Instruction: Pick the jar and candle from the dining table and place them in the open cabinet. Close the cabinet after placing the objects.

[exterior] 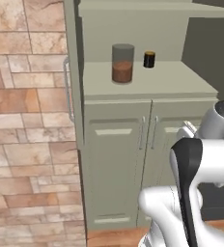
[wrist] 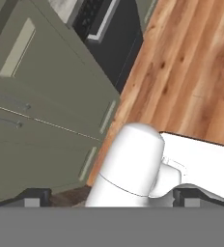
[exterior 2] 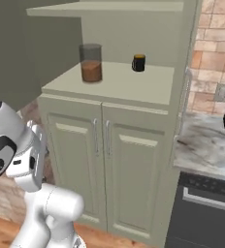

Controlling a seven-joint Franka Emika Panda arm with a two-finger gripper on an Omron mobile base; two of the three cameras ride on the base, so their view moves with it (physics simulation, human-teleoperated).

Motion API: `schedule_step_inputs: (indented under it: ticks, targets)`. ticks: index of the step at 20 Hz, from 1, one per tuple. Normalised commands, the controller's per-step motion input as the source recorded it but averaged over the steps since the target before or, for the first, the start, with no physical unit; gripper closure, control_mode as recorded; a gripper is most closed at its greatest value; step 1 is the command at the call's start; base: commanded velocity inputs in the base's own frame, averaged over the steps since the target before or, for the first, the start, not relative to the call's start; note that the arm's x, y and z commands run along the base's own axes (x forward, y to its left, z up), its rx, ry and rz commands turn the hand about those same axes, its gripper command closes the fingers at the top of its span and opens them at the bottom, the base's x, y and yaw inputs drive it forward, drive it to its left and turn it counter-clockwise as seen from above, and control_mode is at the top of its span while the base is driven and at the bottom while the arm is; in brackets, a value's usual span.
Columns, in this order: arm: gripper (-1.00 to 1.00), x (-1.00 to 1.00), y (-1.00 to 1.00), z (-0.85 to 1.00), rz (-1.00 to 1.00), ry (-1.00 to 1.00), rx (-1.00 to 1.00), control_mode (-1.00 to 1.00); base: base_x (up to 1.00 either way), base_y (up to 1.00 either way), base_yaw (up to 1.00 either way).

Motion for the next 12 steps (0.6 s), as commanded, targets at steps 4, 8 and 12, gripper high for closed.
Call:
schedule_step_inputs:
  ticks: [4, 8, 12]
  targets:
    - [-1.00, 0.00, 0.00, 0.00, 0.00, 0.00, 0.00, 1.00, -0.47, -0.03, -0.36]
    - [-1.00, 0.00, 0.00, 0.00, 0.00, 0.00, 0.00, 1.00, -0.49, -0.03, -0.35]
    - [-1.00, 0.00, 0.00, 0.00, 0.00, 0.00, 0.00, 1.00, -0.46, -0.01, -0.34]
